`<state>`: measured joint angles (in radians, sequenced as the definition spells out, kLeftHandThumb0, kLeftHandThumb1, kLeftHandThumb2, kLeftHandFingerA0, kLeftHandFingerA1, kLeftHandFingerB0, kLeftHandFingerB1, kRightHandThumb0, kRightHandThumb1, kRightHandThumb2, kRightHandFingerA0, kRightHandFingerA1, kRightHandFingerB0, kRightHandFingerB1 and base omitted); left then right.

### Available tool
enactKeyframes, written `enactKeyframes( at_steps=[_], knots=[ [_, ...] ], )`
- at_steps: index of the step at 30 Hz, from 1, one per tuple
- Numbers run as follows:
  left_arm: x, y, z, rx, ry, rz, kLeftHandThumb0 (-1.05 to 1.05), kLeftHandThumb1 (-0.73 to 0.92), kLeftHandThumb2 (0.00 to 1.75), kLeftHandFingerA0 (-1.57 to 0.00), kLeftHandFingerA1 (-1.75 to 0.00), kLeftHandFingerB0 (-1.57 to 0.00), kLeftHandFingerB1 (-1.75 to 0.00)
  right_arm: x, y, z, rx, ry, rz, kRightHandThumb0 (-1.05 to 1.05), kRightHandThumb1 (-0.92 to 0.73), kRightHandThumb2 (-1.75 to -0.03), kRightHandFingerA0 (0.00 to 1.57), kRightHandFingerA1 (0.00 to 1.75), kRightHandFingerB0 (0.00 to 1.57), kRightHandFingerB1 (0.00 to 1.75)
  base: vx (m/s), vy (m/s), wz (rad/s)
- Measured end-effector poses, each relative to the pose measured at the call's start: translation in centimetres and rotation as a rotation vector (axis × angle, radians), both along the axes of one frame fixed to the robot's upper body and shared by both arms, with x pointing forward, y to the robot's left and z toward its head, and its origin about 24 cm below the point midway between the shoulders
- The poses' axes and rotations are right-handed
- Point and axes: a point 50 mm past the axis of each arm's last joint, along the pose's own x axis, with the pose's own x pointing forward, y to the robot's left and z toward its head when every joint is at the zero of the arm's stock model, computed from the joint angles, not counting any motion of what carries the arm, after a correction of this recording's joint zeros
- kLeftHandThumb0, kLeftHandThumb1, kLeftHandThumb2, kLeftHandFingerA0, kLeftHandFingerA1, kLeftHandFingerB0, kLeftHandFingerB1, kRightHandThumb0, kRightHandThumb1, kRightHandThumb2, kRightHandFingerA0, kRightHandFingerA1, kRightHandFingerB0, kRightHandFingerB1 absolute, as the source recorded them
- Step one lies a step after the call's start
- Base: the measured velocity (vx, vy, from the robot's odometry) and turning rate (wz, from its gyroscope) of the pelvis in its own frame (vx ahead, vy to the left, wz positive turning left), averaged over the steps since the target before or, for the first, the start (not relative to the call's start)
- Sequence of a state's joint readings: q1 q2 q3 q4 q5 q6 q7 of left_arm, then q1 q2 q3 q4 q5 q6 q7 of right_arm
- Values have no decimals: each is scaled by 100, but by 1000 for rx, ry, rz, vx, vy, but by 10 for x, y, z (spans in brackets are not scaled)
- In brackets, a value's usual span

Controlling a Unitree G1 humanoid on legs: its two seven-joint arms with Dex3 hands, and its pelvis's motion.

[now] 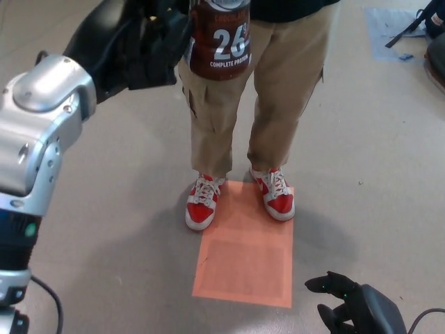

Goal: The robot recieved a bottle of protein shake from a person using its left hand and then shake the protein up and down 2 two times and hand it back to the person

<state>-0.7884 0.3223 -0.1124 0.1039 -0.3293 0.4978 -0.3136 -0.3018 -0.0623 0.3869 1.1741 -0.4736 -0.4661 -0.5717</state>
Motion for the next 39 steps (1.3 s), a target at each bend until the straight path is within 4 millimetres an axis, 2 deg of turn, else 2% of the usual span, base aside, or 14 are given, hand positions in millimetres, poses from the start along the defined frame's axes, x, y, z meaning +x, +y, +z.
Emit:
enactKeyframes(
  at_steps=[17,18,19,20,25,26,27,29,30,37,38,39],
  knots=[
    [-5,-33,16,63,171,-183,-93,56,95,0,-9,0,0,0,1,1,-7,-18,9,-26,-80,-64,91,53,67,49,0,0,0],
    [-6,-35,18,72,183,-194,-90,67,61,0,0,0,0,0,1,1,-7,-20,9,-27,-81,-65,91,53,67,50,0,0,0],
    [-6,-37,19,80,191,-202,-90,67,61,0,0,0,0,0,1,1,-7,-21,10,-27,-81,-65,91,53,67,50,0,0,0],
    [-6,-40,20,91,203,-212,-91,54,94,0,-8,0,0,0,1,1,-7,-24,10,-28,-78,-67,93,54,67,51,0,0,0],
    [-6,-48,25,132,252,-233,-91,53,94,0,-7,0,0,-1,1,2,-7,-36,13,-29,-78,-65,94,55,68,51,0,0,0],
    [-6,-49,26,141,266,-236,-87,51,90,0,-10,0,0,-1,1,2,-6,-38,13,-28,-77,-65,94,55,68,51,0,0,0],
    [-5,-50,27,148,281,-235,-86,56,65,0,0,0,0,-1,1,2,-4,-40,12,-28,-76,-64,95,54,69,51,0,0,0],
    [-4,-52,28,147,306,-227,-86,56,65,0,0,0,0,-2,1,2,-1,-44,11,-28,-76,-64,95,54,69,51,0,0,0],
    [-3,-53,28,143,321,-221,-83,60,59,0,0,0,0,-2,1,2,1,-48,11,-28,-76,-64,95,55,69,51,0,0,0],
    [2,-56,23,68,407,-137,-86,64,60,0,0,0,0,-4,0,2,9,-68,2,-29,-77,-64,95,56,68,51,0,0,0],
    [3,-55,22,61,416,-108,-88,50,81,0,0,0,0,-5,0,2,11,-73,1,-30,-77,-65,94,55,67,51,0,0,0],
    [4,-54,22,59,419,-91,-88,50,81,0,0,0,0,-5,0,1,13,-74,1,-30,-77,-65,94,55,67,51,0,0,0]
  ],
)
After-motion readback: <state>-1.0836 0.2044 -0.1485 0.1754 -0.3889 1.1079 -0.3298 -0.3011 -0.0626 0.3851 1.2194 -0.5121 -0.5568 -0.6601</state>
